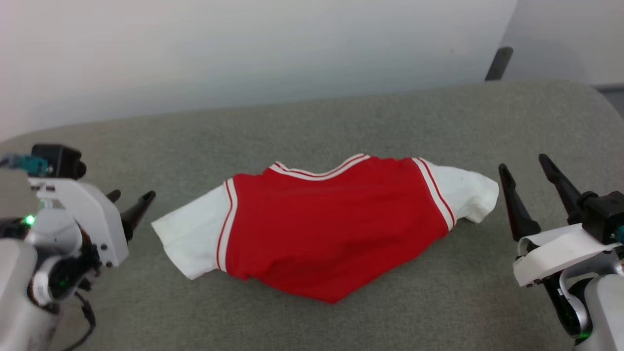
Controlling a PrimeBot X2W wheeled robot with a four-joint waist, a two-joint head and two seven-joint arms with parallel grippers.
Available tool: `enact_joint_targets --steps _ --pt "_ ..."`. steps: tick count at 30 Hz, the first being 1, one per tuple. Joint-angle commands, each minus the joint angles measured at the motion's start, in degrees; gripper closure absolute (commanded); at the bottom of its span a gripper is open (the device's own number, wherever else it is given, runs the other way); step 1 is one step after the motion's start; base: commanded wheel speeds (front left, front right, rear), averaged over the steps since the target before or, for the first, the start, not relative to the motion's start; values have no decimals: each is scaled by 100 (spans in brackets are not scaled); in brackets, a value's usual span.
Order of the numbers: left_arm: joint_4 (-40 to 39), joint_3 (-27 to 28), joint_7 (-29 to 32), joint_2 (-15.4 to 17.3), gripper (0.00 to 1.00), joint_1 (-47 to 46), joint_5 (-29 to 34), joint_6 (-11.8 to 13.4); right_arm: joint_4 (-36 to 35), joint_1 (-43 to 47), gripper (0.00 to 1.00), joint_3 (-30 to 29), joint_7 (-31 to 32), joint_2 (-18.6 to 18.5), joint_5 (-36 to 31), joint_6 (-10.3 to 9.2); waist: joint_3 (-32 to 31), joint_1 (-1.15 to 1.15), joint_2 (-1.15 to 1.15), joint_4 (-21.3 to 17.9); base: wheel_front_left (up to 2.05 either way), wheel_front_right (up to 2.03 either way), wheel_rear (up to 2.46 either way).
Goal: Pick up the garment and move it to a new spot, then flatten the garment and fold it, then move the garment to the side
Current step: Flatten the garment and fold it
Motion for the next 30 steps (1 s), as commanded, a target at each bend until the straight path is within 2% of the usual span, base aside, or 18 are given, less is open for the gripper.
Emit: enact_joint_targets --steps 1,11,16,25,26,28,30 --pt "49 -9 56 -2 0 -84 -30 -7 -31 45 0 -22 13 20 -47 -6 270 0 0 -178 0 0 0" --pt "1432 -501 1345 -13 0 -982 16 27 -261 -102 0 -38 69 56 -69 -6 814 0 0 -380 0 0 0" --pt "1998 -618 1387 -20 0 -1219 119 -78 -343 -147 0 -56 139 69 -113 -6 966 0 0 -426 0 0 0" --pt "2877 -729 1497 -319 0 -1577 33 -220 -470 -172 0 -106 290 43 -139 -6 1160 0 0 -422 0 0 0" --pt "2958 -767 1561 -365 24 -1591 20 -241 -476 -178 0 -109 316 45 -130 -6 1171 0 0 -421 0 0 0" --pt "3104 -806 1761 -474 100 -1596 -62 -242 -503 -196 0 -124 365 31 -132 -6 1186 0 0 -410 0 0 0" --pt "3198 -843 1942 -563 100 -1589 -132 -228 -506 -196 0 -160 442 48 -76 -6 1195 0 0 -389 0 0 0"
